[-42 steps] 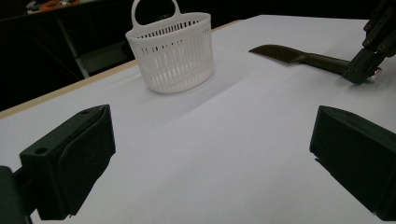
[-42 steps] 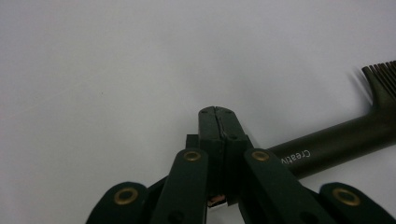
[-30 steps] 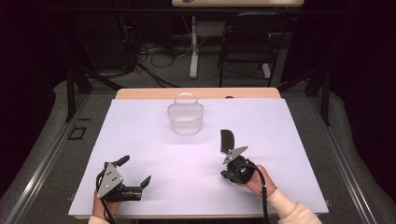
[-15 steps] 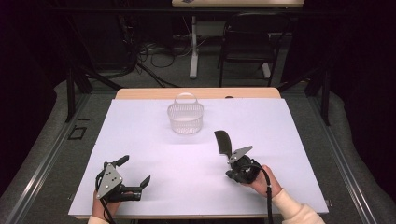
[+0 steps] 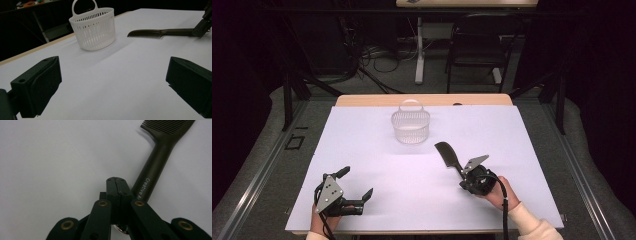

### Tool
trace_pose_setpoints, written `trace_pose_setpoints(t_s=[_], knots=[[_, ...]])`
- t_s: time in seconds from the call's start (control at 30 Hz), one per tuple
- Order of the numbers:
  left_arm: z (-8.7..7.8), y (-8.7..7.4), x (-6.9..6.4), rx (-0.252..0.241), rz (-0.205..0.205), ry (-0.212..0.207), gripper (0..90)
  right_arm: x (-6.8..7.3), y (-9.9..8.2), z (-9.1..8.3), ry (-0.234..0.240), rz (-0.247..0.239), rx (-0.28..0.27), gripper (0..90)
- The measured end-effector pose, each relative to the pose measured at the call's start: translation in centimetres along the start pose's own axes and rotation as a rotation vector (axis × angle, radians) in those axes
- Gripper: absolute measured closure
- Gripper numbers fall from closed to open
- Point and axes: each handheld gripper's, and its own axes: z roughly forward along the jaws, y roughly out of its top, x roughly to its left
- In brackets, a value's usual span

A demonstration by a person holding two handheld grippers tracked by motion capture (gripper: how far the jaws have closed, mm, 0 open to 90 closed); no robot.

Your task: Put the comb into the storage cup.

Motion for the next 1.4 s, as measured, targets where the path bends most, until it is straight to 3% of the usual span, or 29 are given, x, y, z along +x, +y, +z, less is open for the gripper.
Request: trace_pose_setpoints(t_s=[0.77,1.4], knots=[[0.1,0.0,-0.1,0.006,0.003,-0.005,0.1,-1.5,-0.3,-0.3,-0.041,0.043,0.013,90.0],[0.1,0.0,0.0,0.003,-0.002,-0.004,0.1,-2.6,-0.4,-0.8,-0.079,0.049,-0.001,90.0]])
